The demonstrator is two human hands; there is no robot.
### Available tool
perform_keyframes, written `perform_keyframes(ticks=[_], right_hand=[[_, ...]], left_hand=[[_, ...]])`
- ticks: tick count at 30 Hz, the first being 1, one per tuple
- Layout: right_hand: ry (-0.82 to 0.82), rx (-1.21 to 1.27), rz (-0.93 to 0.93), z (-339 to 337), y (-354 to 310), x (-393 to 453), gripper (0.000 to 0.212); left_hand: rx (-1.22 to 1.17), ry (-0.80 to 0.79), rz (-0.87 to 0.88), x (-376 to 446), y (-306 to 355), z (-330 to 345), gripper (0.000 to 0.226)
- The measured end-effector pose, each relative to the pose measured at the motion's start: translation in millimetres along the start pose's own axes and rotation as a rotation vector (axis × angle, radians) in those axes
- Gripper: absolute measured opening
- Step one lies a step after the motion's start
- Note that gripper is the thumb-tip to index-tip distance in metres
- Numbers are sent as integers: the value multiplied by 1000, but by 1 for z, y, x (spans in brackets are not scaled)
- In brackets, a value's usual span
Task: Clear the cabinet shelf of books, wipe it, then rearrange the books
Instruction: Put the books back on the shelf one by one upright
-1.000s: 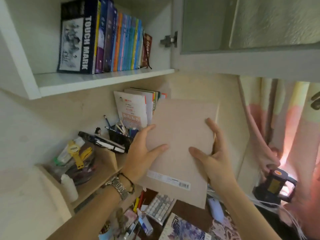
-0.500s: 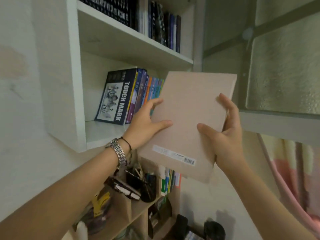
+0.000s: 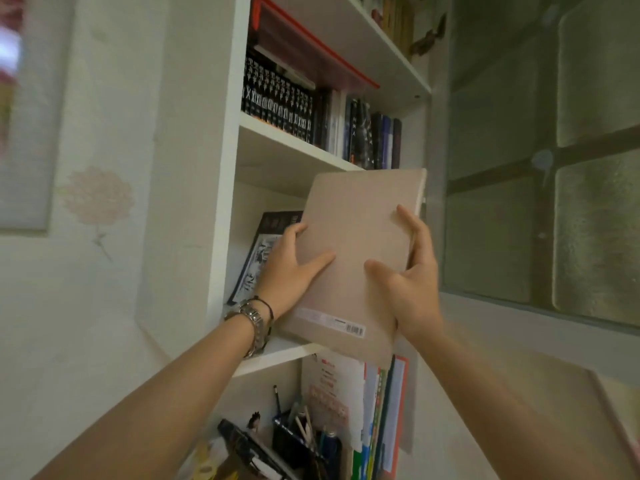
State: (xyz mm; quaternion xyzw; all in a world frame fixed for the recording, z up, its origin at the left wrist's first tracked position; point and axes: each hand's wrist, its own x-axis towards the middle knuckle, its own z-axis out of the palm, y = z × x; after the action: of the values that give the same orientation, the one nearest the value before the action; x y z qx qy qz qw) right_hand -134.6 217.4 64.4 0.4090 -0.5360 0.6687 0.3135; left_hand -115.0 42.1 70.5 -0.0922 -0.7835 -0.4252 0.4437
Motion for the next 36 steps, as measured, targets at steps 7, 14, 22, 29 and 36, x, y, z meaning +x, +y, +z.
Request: perform_keyframes(ticks=[7,14,22,29,36], right_hand=[[-85,-66,-1,41,25,9,79],[-103,-80,-27,64,51,19,79],[-74,-18,-4,90,73,28,91],[-165,-39,70,91,97,40,103],[-365,-69,186,45,103,33,100]], left_hand=[[314,120,-174,-4,-25,7,72],[388,103,-261,-5,-38,10,67],[396,-6,-335,-2,-61,14,56],[383,-157,-354,0,-65,19,52],[408,-268,-311,-3,-64,18,87]])
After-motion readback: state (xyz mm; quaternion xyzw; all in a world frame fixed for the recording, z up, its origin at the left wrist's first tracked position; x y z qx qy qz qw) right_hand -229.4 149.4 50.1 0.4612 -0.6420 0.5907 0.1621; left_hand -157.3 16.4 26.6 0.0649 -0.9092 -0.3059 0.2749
